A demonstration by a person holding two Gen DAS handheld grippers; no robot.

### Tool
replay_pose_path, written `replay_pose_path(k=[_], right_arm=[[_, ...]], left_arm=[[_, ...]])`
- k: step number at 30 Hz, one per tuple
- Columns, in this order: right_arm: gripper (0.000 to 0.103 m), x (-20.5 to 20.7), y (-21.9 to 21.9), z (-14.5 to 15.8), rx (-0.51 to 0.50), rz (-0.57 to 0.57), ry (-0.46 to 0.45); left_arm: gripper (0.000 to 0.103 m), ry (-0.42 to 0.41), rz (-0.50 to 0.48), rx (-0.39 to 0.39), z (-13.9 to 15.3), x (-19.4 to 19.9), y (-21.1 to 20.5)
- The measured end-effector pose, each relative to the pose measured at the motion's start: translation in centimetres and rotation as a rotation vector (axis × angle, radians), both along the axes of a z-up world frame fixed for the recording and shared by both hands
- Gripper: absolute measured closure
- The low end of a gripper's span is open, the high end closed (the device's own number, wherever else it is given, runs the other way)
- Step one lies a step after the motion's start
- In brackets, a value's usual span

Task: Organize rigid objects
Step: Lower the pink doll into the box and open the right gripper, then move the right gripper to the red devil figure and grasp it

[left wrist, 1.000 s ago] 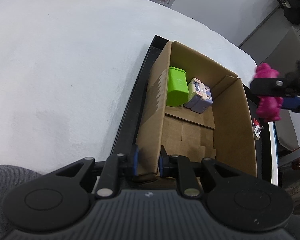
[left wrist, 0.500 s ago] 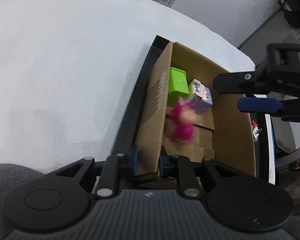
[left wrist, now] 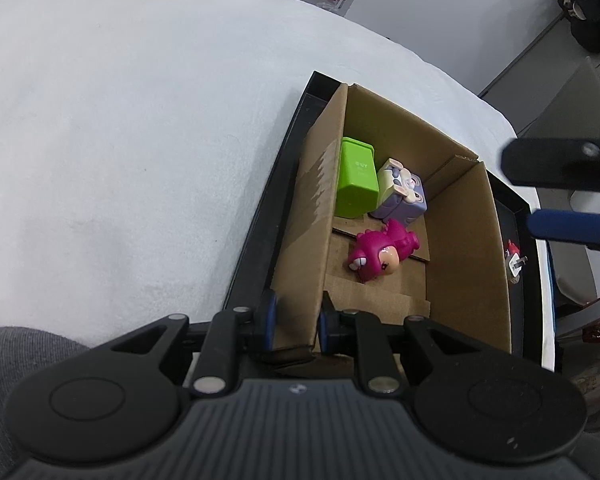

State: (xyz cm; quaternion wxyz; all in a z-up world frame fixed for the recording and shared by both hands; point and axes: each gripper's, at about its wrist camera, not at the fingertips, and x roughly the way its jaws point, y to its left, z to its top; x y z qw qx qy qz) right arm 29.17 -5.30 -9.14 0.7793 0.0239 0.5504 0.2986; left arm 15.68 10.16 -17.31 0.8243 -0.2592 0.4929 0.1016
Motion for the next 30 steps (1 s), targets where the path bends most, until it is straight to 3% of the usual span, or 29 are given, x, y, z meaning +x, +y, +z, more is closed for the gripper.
replay_pose_path(k=[30], right_arm=[[0.009, 3.5, -12.7, 0.9, 0.057, -0.133, 0.002]], left_arm=[[0.085, 0.026, 0.028, 0.047, 0.2, 0.3, -1.0]])
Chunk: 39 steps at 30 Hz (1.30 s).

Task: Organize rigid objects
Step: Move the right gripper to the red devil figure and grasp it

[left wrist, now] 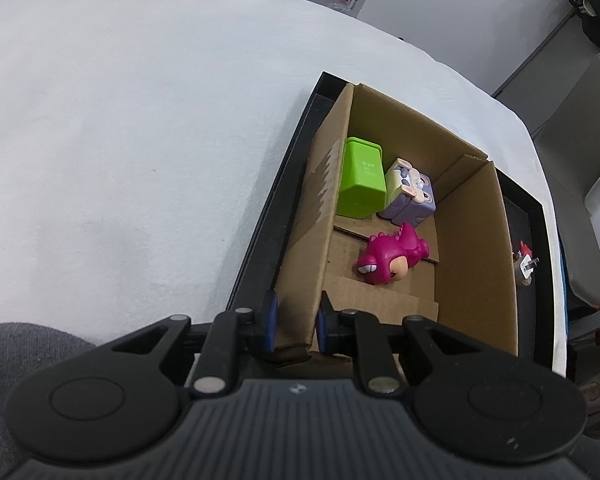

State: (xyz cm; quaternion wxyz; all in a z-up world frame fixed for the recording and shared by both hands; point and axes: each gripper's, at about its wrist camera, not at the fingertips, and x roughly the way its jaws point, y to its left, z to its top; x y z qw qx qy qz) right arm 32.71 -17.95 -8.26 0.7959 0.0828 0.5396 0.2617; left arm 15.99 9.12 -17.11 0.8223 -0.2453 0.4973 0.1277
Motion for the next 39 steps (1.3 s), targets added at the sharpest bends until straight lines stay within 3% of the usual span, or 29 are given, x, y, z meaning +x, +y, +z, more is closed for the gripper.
replay_pose_path(k=[10, 16, 25, 39], right_arm=[[0.009, 1.9, -4.5, -3.0, 0.064, -0.082, 0.006], [0.009, 2.7, -6.9, -6.3, 0.114, -0.183, 0.087], [0.011, 3.9, -8.5, -7.8, 0.128, -0.254, 0.078], [0.035, 7.0, -8.3, -12.3, 0.029, -0.352, 0.077]], left_arm=[[0.087, 0.021, 0.002, 0.05, 0.2, 0.4, -0.9], [0.087, 0.031, -0.003, 0.078, 0.5, 0.7, -1.2], [0.088, 0.035, 0.004, 0.087, 0.2, 0.7, -1.2], [0.088, 0.044, -0.013, 0.103, 0.0, 1.0, -1.5]])
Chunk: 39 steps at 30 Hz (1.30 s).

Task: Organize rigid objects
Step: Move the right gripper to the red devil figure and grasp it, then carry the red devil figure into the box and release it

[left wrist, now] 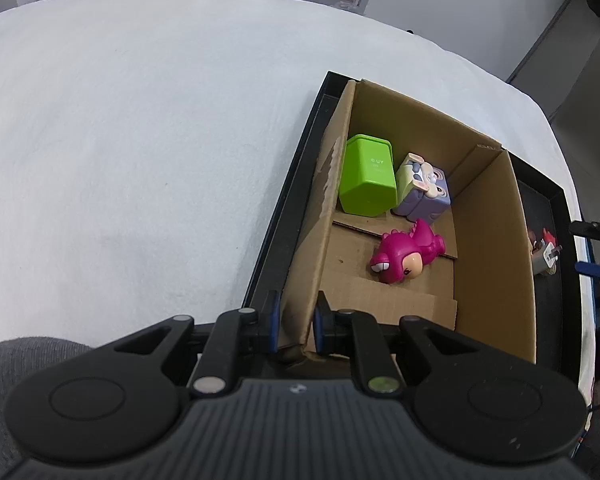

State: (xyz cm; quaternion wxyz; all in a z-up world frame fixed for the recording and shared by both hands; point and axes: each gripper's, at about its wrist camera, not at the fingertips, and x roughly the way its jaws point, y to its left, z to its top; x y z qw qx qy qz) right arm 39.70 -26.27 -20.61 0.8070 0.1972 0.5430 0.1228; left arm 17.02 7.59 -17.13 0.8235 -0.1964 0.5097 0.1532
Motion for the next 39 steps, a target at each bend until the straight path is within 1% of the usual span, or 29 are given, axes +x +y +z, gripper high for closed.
replay_pose_path(k=[6, 10, 13, 19, 20, 21, 25, 29, 36, 39], right_arm=[[0.045, 0.6, 1.4, -0.9, -0.101, 0.03, -0.033], [0.047, 1.1, 2.0, -1.9, -0.147, 0.035, -0.03], [0.052, 1.4, 2.4, -2.8, -0.194, 0.037, -0.026], [0.053, 1.6, 3.9, -3.6, -0.29, 0.078, -0.043], [0.057, 1.5, 4.1, -3.8, -0.308, 0.086, -0.047], [0.065, 1.4, 4.2, -3.7, -0.313, 0.098, -0.056], [0.066, 1.0, 4.0, -2.8, -0.307, 0.111, -0.06], [0.066, 0.5, 3.2, -1.2, -0.271, 0.103, -0.058], [0.066, -0.9, 2.4, 1.7, -0.241, 0.114, -0.112], [0.066, -1.2, 2.7, 2.7, -0.23, 0.115, -0.133]], left_arm=[[0.088, 0.003, -0.011, 0.001, 0.0, 0.1, 0.0], [0.088, 0.006, -0.01, -0.001, -0.1, 0.1, 0.1], [0.088, 0.008, -0.012, 0.001, -0.1, 0.1, 0.0], [0.088, 0.012, -0.017, 0.001, -0.1, 0.2, 0.0], [0.088, 0.011, -0.019, 0.004, -0.1, 0.2, -0.1], [0.088, 0.012, -0.021, 0.009, -0.1, 0.3, -0.1], [0.088, 0.014, -0.013, 0.006, -0.3, 0.2, -0.1], [0.088, 0.012, -0.011, 0.01, -0.4, 0.2, -0.2], [0.088, 0.009, -0.01, 0.009, -0.3, 0.1, -0.2], [0.088, 0.008, -0.012, 0.009, -0.2, 0.0, -0.2]])
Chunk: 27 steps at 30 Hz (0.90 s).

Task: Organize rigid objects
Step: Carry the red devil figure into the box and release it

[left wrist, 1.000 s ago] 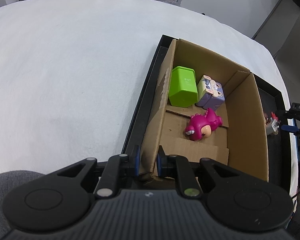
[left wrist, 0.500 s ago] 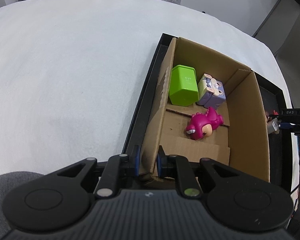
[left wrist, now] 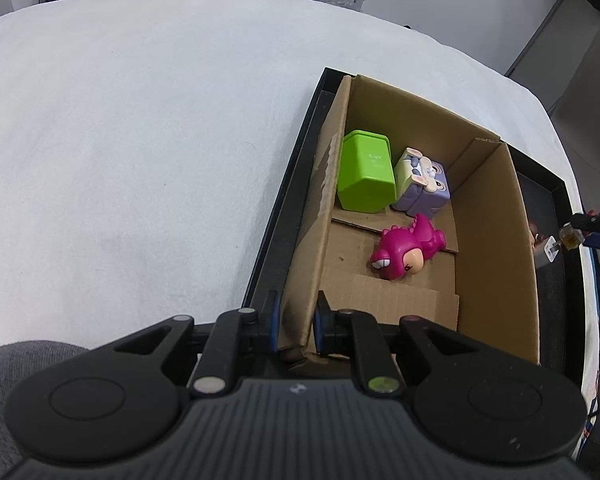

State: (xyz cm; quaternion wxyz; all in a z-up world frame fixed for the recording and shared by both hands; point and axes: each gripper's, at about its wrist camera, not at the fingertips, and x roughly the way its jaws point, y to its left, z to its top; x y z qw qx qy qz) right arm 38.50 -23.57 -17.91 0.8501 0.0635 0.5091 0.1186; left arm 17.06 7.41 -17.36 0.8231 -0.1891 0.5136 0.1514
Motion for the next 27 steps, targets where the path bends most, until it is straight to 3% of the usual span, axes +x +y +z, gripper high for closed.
replay_pose_path(k=[19, 27], right_arm=[[0.066, -4.4, 3.3, 8.9, 0.124, 0.161, -0.148], [0.066, -5.8, 6.1, 9.7, 0.134, 0.214, -0.135]], left_arm=[[0.089, -0.029, 0.008, -0.016, 0.6, -0.7, 0.3], [0.088, -0.04, 0.011, -0.052, 0.8, -1.2, 0.7]])
